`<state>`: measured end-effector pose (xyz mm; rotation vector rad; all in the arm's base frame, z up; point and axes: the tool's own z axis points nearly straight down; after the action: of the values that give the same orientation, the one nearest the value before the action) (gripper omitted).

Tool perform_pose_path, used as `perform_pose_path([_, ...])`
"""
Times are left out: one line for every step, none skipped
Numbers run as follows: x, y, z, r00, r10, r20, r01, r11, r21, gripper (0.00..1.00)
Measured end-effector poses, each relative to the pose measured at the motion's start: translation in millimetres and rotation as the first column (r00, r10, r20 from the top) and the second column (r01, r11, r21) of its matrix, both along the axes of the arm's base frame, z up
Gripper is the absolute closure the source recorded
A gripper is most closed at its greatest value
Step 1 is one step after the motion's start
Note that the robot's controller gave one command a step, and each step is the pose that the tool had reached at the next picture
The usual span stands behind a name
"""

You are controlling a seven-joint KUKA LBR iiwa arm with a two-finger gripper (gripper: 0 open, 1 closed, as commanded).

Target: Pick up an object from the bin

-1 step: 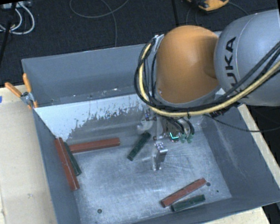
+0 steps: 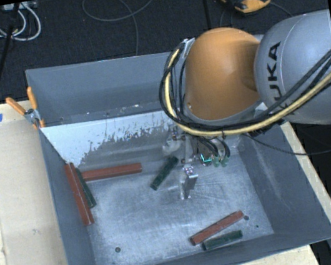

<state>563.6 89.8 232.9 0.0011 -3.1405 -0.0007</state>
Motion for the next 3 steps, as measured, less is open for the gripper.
perform_pose_path([19.6,-19,-38,0.999,0.040,0.011,-0.040,0.999,0.001,0.00])
perform_pose_path([40.1,-64,-108,1.000,0.026,0.005,-0.026,1.000,0.000,0.00])
perform_pose_path([44.7,-79,-131,1.000,0.022,-0.002,-0.022,1.000,-0.002,0.00])
